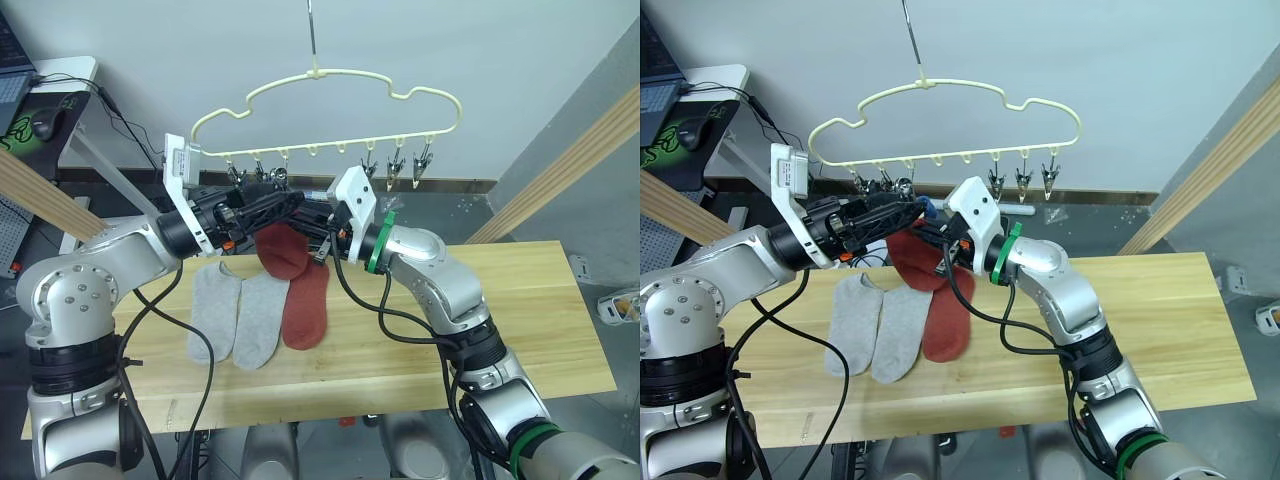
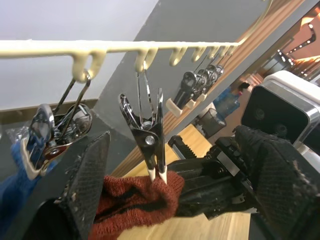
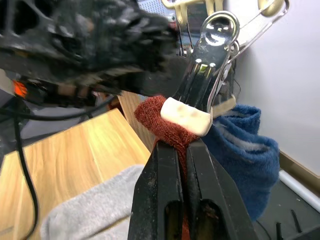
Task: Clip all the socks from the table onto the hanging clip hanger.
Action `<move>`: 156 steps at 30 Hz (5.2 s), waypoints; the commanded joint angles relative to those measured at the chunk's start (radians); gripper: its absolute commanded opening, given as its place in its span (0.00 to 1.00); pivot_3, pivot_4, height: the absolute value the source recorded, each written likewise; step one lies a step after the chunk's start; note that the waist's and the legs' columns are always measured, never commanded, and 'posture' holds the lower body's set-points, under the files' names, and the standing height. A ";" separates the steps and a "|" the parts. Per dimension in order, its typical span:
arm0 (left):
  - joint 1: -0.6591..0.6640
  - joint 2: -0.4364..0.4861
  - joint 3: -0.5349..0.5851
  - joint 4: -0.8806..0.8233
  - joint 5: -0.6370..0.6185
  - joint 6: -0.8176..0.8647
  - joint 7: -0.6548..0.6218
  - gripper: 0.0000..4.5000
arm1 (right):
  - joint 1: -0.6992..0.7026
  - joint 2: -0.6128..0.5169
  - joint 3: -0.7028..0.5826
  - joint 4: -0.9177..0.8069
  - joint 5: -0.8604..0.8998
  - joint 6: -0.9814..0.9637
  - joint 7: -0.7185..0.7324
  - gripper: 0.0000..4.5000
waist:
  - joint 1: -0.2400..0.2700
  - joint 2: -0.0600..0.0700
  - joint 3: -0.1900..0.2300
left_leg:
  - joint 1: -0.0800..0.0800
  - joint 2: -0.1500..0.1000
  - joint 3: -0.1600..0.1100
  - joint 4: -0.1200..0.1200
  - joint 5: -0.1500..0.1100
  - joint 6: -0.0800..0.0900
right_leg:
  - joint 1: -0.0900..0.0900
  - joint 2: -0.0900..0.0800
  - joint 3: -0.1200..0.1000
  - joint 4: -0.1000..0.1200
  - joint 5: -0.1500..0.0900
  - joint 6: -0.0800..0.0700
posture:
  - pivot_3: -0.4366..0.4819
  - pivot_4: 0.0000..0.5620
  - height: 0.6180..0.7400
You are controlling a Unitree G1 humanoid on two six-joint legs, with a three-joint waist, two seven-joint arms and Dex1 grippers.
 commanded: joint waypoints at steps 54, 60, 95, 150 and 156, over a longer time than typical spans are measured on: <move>0.326 0.102 -0.042 -0.313 0.363 -0.443 -0.248 0.95 | 0.319 -0.017 -0.063 -0.622 -0.093 0.388 -0.554 0.63 | -0.001 -0.004 -0.069 | 0.000 0.000 0.000 0.000 -0.002 0.005 | 0.000 0.005 0.001 0.000 0.000 -0.001 | 0.33 0.47 1.00; 0.330 0.111 -0.022 -0.315 0.354 -0.448 -0.252 0.95 | 0.289 0.053 -0.040 -0.537 -0.127 0.325 -0.587 0.63 | -0.001 -0.004 -0.072 | 0.000 0.000 -0.001 0.000 -0.002 0.005 | 0.000 0.005 0.001 0.000 0.001 -0.001 | 0.35 0.46 1.00; 0.328 0.074 -0.015 -0.305 0.380 -0.524 -0.258 0.95 | 0.168 0.166 -0.109 -0.312 -0.227 0.137 -0.651 0.63 | 0.000 -0.007 -0.080 | 0.000 0.000 -0.001 -0.001 -0.002 0.005 | 0.000 0.006 0.001 0.000 0.001 -0.002 | 0.37 0.42 1.00; 0.359 0.070 -0.017 -0.334 0.380 -0.506 -0.237 0.95 | 0.068 0.258 -0.154 -0.194 -0.114 0.094 -0.619 0.42 | 0.001 -0.007 -0.083 | 0.000 0.001 -0.001 -0.001 -0.002 0.005 | 0.000 0.006 0.001 0.000 0.002 -0.003 | 0.39 0.42 1.00; 0.360 0.069 -0.019 -0.334 0.380 -0.507 -0.236 0.95 | 0.066 0.252 -0.150 -0.189 -0.113 0.091 -0.618 0.42 | 0.001 -0.007 -0.083 | 0.000 0.001 -0.001 -0.001 -0.002 0.005 | 0.001 0.006 0.001 0.000 0.002 -0.003 | 0.39 0.42 1.00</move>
